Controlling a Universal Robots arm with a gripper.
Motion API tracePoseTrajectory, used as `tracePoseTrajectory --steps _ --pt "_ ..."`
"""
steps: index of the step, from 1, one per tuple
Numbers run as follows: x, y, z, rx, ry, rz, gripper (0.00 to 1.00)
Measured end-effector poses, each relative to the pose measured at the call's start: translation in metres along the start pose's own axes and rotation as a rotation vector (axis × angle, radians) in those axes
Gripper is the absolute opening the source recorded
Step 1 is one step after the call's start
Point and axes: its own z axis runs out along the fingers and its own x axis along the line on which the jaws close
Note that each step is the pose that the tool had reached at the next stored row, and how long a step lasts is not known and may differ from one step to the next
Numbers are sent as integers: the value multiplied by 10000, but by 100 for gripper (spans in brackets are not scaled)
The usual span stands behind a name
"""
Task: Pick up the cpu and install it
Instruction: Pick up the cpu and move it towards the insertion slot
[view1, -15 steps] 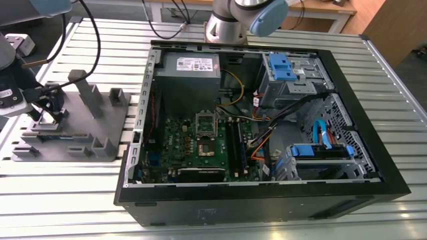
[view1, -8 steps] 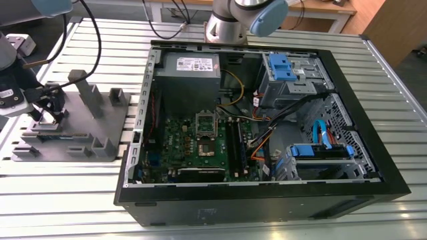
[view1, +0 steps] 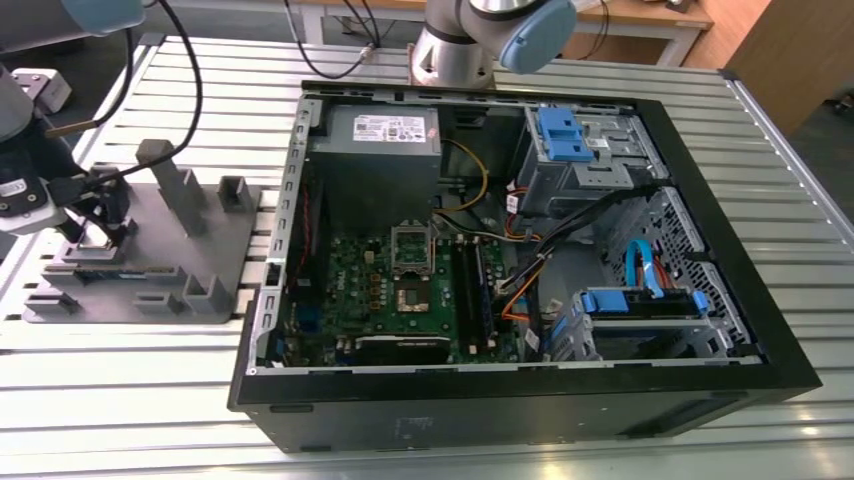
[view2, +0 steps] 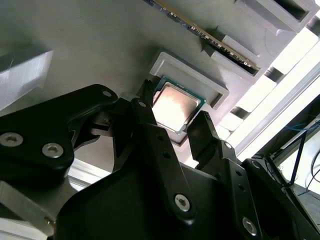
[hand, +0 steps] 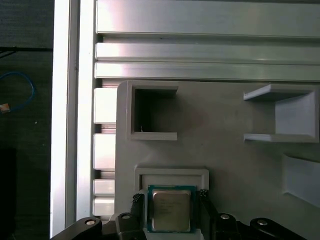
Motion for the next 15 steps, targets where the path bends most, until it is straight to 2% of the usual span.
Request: tracePoseTrajectory --steps 15 --pt "5 -1 19 14 -1 -1 54"
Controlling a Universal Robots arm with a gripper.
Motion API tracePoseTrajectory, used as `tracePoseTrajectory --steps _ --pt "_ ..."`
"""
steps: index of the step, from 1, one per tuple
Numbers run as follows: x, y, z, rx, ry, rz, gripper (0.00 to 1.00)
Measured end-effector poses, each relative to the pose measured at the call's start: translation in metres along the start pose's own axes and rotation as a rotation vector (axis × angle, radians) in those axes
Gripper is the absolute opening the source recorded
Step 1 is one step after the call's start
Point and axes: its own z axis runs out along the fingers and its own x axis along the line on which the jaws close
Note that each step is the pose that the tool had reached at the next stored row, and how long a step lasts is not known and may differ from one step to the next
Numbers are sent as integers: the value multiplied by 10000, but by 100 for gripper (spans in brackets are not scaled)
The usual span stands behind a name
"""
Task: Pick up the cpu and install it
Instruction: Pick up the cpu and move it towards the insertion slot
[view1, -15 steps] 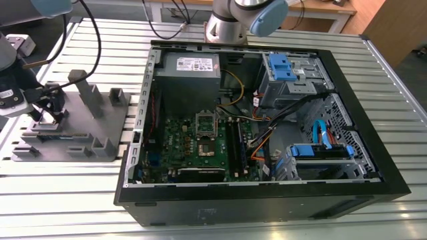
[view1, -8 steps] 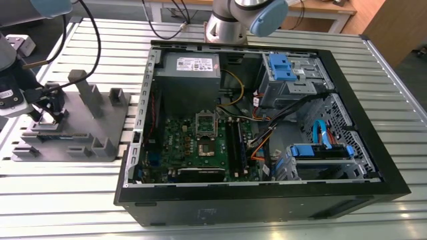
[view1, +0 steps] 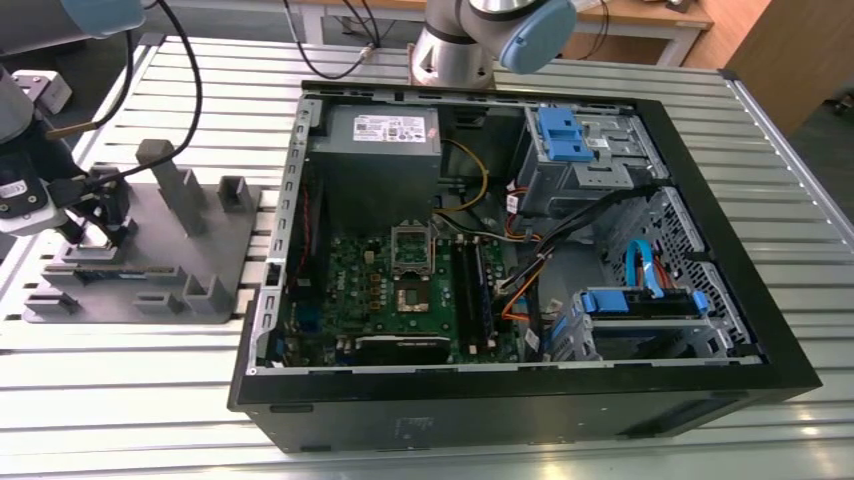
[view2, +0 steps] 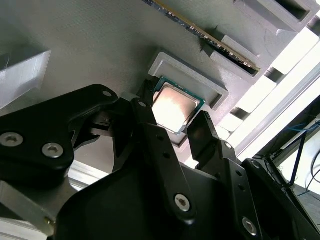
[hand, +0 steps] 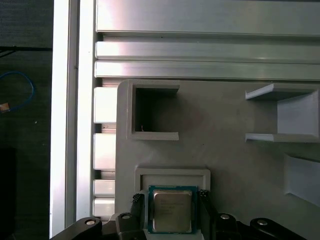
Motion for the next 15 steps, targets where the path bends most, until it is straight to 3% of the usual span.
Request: tracePoseTrajectory --steps 7,8,15 --pt "0 0 1 0 0 0 53" --pt "0 0 0 0 0 0 47" --pt "0 0 1 0 0 0 47"
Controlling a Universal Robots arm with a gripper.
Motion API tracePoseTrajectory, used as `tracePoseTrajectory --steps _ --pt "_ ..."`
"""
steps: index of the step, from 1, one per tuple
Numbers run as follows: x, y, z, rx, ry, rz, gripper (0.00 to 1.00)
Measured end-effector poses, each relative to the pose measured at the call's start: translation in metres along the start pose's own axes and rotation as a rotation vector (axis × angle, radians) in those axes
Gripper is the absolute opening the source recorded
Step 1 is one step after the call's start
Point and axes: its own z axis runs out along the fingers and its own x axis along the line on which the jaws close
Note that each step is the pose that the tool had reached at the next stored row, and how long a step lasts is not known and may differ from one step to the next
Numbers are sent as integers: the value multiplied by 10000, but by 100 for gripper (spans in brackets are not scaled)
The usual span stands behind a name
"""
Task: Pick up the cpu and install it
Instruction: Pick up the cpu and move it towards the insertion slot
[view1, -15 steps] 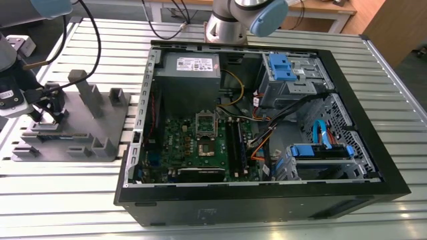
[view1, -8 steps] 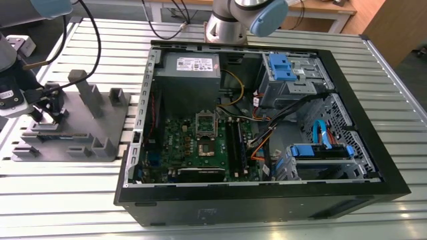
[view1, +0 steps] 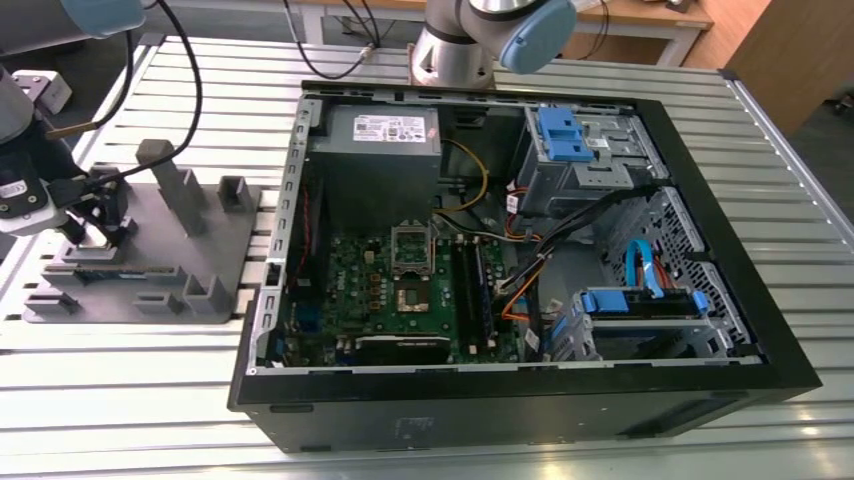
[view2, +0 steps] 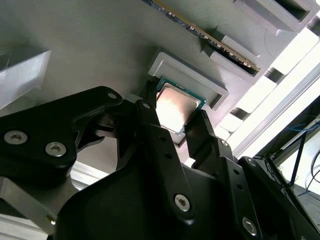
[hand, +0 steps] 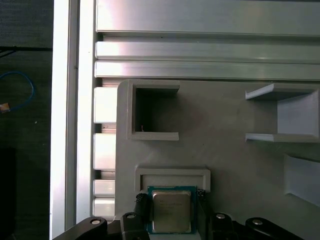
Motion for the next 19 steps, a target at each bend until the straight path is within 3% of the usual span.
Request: tracePoseTrajectory --steps 19 --pt "-1 1 -38 -23 0 1 47"
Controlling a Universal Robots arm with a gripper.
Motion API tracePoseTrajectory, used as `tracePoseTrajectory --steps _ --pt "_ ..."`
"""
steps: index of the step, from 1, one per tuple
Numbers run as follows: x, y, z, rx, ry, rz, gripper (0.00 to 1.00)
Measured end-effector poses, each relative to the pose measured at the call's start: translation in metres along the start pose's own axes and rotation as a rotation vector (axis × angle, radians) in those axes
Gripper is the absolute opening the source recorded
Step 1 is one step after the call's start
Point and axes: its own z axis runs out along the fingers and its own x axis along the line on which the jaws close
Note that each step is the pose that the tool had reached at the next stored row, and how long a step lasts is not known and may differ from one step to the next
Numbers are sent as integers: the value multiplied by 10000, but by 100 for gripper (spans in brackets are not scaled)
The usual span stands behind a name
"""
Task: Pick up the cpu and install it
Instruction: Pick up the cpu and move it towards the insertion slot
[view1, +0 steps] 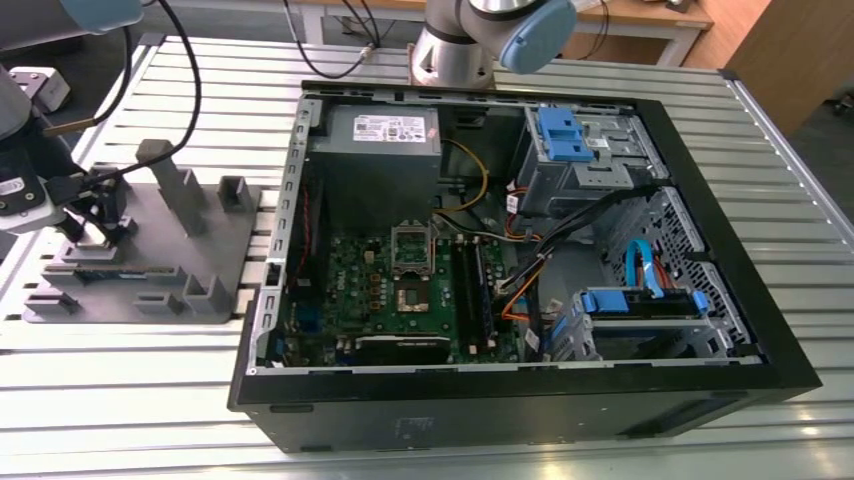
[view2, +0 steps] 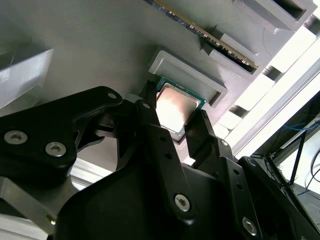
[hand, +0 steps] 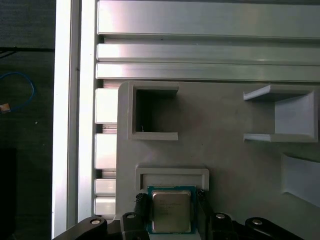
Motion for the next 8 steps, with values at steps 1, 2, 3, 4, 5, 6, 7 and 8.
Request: tracePoseTrajectory --steps 1,2,3,4,5,6,7,8 --pt "0 0 0 -3 -1 0 47" --pt "0 0 0 -4 0 0 47" --pt "0 0 0 -6 -1 0 47" --pt "0 0 0 -7 -1 0 47" --pt "0 0 -5 -6 1 0 47" --pt "1 0 -17 -4 4 0 47" --pt "0 1 -28 -5 2 0 47" --pt "-1 1 -42 -7 0 0 47"
